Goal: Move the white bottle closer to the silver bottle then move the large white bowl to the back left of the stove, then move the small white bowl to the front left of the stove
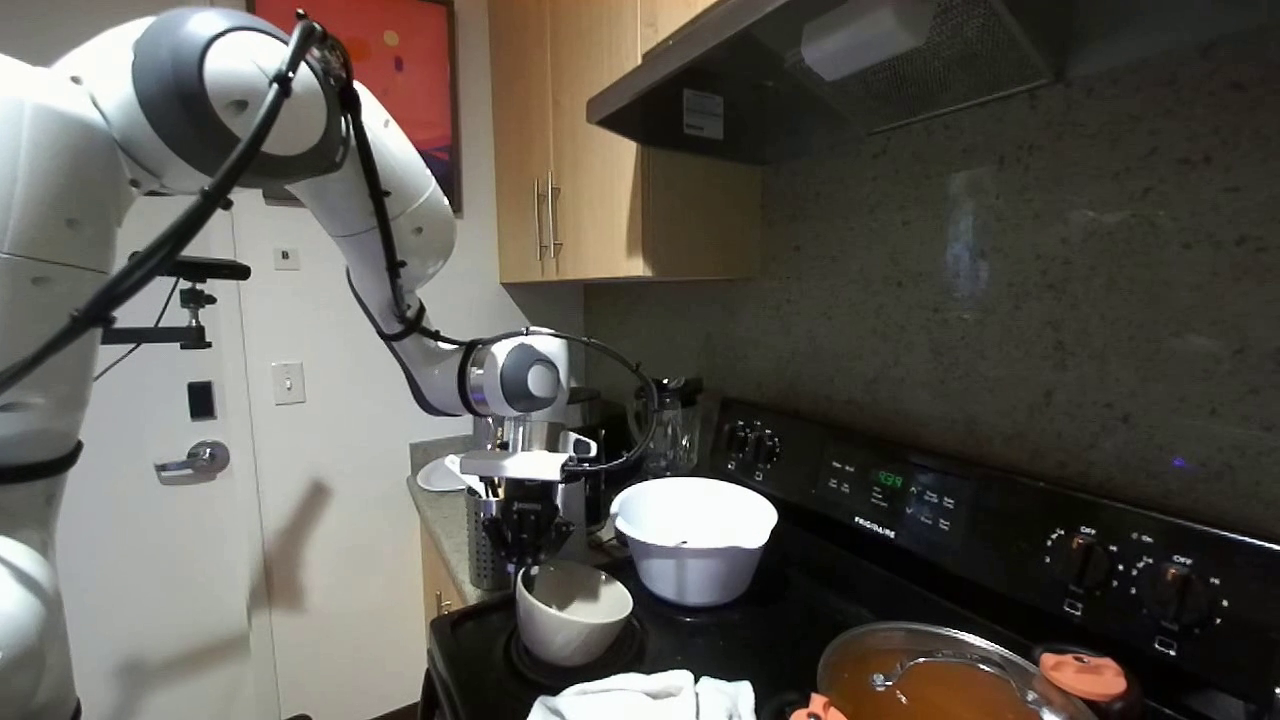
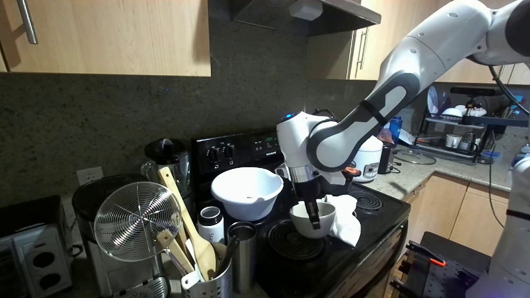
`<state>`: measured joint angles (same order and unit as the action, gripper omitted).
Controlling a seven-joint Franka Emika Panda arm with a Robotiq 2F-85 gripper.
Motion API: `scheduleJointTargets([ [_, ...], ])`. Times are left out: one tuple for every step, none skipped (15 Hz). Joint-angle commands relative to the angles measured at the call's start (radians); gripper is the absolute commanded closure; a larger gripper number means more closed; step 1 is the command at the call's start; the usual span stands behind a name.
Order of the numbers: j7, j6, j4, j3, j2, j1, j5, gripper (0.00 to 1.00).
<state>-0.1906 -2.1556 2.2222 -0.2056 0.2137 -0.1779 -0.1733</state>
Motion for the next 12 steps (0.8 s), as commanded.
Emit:
scheduleJointTargets([
  [0.046, -0.166, 0.099, -0.002, -0.088, -0.018, -0.015, 0.95],
  [0.057, -0.213, 0.116, 0.0, -0.091, -0.022, -0.022, 0.95],
  [0.072, -0.246, 0.13, 0.003, -0.094, -0.027, -0.034, 0.95],
  [0.081, -0.272, 0.143, 0.004, -0.098, -0.03, -0.042, 0.95],
  [0.096, -0.297, 0.156, 0.006, -0.1, -0.034, -0.056, 0.95],
  [0.11, -0.315, 0.167, 0.007, -0.102, -0.037, -0.066, 0.95],
  [0.122, -0.331, 0.175, 0.007, -0.101, -0.04, -0.077, 0.95],
  [0.141, -0.342, 0.182, 0.008, -0.1, -0.045, -0.094, 0.95],
  [0.152, -0.351, 0.188, 0.008, -0.1, -0.048, -0.104, 0.95],
  [0.165, -0.353, 0.191, 0.008, -0.099, -0.052, -0.118, 0.95],
  [0.178, -0.357, 0.194, 0.009, -0.096, -0.056, -0.133, 0.95],
  [0.184, -0.358, 0.197, 0.007, -0.094, -0.058, -0.135, 0.95],
])
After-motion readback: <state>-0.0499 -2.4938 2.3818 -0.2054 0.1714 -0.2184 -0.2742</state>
